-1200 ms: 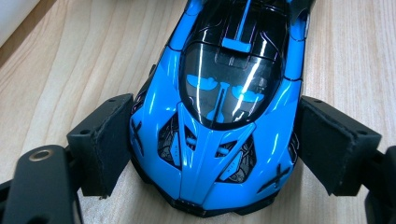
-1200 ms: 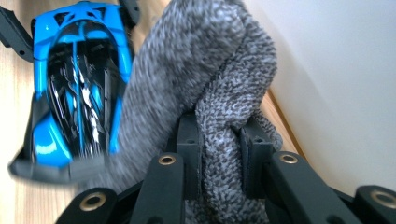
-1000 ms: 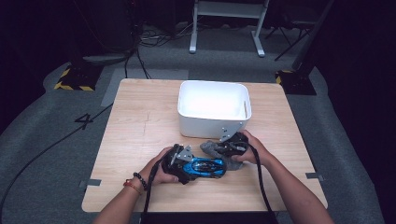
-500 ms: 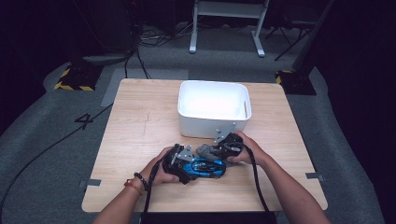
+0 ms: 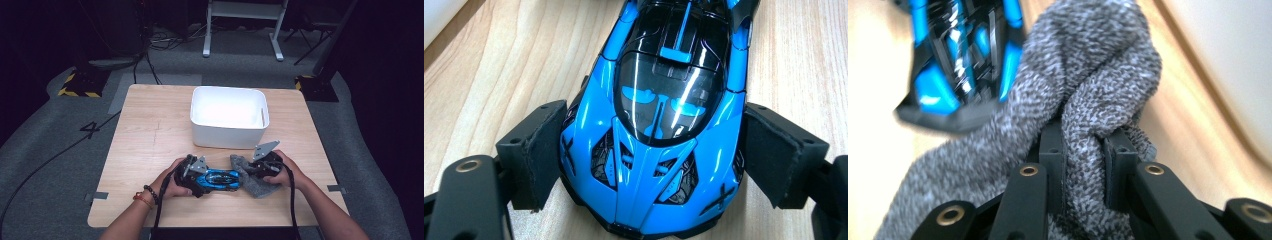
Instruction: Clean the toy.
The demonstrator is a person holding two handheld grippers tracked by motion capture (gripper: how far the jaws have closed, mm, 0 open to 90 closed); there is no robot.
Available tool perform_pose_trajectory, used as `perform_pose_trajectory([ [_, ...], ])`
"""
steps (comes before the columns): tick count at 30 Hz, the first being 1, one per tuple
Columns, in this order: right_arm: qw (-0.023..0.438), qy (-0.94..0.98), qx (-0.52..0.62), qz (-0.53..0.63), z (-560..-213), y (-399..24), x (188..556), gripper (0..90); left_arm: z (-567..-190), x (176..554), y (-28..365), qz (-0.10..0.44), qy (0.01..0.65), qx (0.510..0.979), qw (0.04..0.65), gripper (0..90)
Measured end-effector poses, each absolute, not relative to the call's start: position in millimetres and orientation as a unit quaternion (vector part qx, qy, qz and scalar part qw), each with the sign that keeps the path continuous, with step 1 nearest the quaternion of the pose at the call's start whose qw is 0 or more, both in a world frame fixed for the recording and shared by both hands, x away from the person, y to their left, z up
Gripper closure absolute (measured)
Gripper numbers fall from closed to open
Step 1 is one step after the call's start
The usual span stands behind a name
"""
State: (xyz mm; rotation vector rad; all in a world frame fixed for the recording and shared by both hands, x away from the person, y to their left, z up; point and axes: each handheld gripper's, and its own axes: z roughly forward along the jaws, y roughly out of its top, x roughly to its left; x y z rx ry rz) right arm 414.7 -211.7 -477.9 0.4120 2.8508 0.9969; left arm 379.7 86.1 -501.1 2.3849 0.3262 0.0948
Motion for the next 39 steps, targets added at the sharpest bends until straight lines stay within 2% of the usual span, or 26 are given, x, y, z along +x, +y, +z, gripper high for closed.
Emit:
perform_pose_trajectory([
  [12,0.039,0.932,0.087,0.350,-476,-228,359,75.4,-501,377,83,0.043,0.144,0.923,0.355,17.0],
  [19,0.065,0.884,0.104,0.452,-432,-228,360,77.6,-501,377,84,0.043,0.141,0.922,0.358,17.6],
  [22,0.081,0.883,0.097,0.452,-420,-219,361,77.5,-501,377,84,0.044,0.141,0.922,0.359,17.6],
  [27,0.094,0.907,0.087,0.401,-437,-198,366,76.8,-500,377,82,0.044,0.144,0.925,0.350,17.5],
  [28,0.102,0.908,0.098,0.394,-442,-201,369,76.7,-499,377,81,0.042,0.146,0.926,0.345,17.4],
  [33,0.075,0.888,0.214,0.399,-466,-235,395,76.8,-497,378,78,0.038,0.154,0.928,0.338,16.7],
  [36,0.065,0.898,0.222,0.373,-485,-239,399,76.9,-494,377,74,0.044,0.154,0.930,0.332,16.3],
  [39,0.074,0.904,0.211,0.365,-484,-235,397,76.8,-488,375,68,0.052,0.149,0.930,0.331,15.5],
])
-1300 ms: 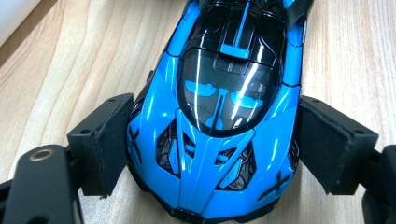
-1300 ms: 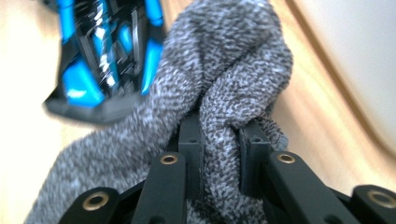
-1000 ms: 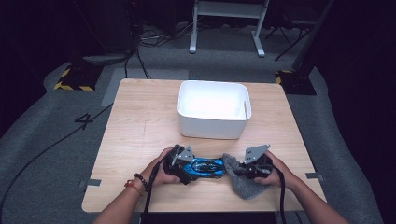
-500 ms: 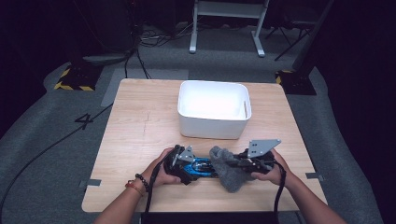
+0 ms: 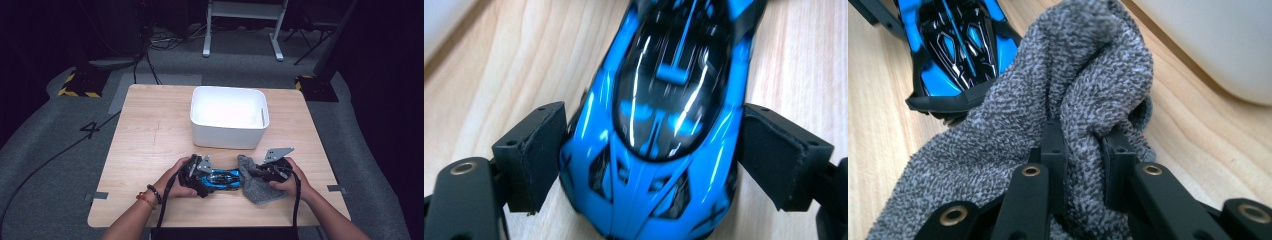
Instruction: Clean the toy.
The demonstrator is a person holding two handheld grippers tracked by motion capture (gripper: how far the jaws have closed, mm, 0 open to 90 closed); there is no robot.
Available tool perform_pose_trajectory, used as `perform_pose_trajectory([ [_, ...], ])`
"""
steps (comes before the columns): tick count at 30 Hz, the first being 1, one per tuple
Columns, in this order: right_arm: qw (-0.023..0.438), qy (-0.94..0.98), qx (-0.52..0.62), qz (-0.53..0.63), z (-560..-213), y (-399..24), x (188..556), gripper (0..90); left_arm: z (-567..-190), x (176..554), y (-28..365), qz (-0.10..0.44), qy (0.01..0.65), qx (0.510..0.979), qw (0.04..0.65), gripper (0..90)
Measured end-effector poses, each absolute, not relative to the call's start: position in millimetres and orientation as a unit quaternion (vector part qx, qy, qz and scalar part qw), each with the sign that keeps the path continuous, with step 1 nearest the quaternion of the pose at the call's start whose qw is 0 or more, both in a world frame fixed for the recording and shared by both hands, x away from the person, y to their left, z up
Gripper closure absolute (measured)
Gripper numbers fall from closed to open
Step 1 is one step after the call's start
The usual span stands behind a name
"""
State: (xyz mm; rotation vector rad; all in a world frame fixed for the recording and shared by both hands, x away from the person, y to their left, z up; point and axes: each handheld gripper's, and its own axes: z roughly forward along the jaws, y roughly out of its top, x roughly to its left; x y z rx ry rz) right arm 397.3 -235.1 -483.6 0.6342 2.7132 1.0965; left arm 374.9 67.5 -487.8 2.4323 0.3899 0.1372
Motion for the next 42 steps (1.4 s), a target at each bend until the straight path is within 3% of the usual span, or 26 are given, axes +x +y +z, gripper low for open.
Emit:
perform_pose_trajectory([
  [4,0.067,0.906,0.202,0.367,-486,-229,395,75.9,-474,377,55,0.055,0.146,0.918,0.364,18.4],
  [14,0.059,0.905,0.203,0.369,-486,-230,395,75.1,-476,383,12,0.045,0.098,0.948,0.299,16.3],
  [24,0.056,0.906,0.197,0.371,-486,-230,396,74.7,-483,391,-5,0.022,0.082,0.963,0.258,17.1],
  [30,0.055,0.905,0.198,0.372,-486,-231,396,74.6,-482,392,-8,0.017,0.068,0.963,0.261,22.8],
  [42,0.059,0.904,0.200,0.374,-483,-237,397,73.0,-465,392,6,0.037,0.076,0.948,0.307,23.8],
])
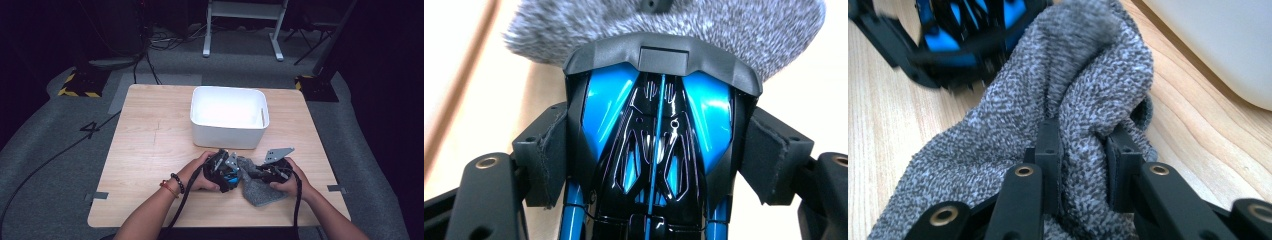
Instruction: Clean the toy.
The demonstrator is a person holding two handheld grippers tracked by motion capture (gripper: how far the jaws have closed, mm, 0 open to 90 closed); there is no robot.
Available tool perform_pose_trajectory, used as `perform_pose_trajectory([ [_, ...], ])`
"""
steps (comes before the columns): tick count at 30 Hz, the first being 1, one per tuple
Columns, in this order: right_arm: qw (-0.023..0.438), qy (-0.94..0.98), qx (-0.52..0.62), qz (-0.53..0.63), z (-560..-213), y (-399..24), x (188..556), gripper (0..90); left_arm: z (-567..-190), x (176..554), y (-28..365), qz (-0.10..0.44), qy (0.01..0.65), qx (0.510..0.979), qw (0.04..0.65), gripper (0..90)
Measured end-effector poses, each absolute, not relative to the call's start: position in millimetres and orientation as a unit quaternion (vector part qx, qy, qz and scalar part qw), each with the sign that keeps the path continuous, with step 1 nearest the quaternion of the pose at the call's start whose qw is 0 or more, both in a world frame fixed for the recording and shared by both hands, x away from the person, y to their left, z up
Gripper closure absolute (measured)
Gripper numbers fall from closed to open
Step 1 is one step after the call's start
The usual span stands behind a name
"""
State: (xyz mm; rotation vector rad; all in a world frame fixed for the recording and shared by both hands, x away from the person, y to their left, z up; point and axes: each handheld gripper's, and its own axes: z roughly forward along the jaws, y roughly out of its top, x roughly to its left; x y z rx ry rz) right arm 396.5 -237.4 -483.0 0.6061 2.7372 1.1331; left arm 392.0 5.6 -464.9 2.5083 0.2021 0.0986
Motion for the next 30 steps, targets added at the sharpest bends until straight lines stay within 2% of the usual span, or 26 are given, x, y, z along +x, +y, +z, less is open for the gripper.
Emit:
perform_pose_trajectory([
  [13,0.074,0.908,0.200,0.361,-482,-241,397,73.5,-423,387,30,0.072,0.093,0.912,0.393,24.9],
  [30,0.076,0.908,0.202,0.358,-482,-245,398,73.7,-403,384,47,0.101,0.121,0.872,0.464,25.0],
])
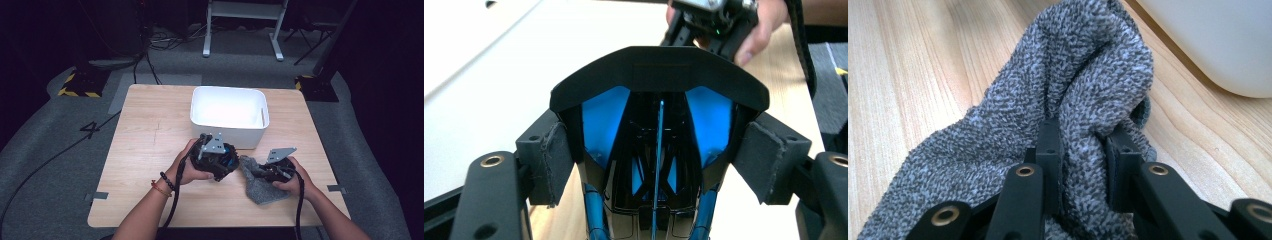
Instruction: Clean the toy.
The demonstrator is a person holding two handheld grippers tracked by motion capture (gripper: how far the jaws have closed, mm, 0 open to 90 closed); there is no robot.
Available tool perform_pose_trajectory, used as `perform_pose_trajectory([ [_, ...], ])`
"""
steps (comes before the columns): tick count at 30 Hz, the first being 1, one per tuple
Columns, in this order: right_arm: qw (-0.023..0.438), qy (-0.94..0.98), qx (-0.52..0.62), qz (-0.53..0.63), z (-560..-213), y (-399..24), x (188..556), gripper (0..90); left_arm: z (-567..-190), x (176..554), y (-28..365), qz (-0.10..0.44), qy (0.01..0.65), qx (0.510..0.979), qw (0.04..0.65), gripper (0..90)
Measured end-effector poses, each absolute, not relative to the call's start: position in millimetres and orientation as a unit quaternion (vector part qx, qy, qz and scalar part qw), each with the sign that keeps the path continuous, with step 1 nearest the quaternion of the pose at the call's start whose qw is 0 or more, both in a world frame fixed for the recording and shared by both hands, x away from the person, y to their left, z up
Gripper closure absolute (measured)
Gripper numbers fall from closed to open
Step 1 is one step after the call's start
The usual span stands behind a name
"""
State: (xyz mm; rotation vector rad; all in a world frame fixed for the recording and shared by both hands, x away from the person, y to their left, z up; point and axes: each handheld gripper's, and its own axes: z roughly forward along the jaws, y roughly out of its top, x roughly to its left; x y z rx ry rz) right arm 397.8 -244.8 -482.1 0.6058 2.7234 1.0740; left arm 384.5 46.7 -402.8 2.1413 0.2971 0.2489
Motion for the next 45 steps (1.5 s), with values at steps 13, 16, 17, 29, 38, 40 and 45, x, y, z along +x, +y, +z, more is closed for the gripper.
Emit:
perform_pose_trajectory([
  [13,0.084,0.905,0.187,0.374,-476,-245,393,78.4,-392,384,64,0.097,0.140,0.832,0.528,25.1],
  [16,0.088,0.895,0.184,0.397,-468,-249,391,78.5,-391,382,66,0.099,0.143,0.827,0.535,25.1],
  [17,0.088,0.889,0.186,0.409,-464,-251,390,78.5,-392,382,67,0.100,0.144,0.826,0.535,25.1],
  [29,0.120,0.818,0.152,0.542,-408,-250,367,78.2,-404,385,59,0.094,0.136,0.832,0.530,25.1],
  [38,0.100,0.808,0.126,0.567,-403,-235,359,78.1,-406,378,43,0.066,0.098,0.829,0.547,25.1],
  [40,0.087,0.806,0.128,0.572,-405,-233,360,78.0,-405,377,44,0.061,0.094,0.825,0.553,25.1],
  [45,0.074,0.817,0.123,0.559,-411,-227,360,77.9,-402,373,44,0.055,0.077,0.819,0.565,25.1],
])
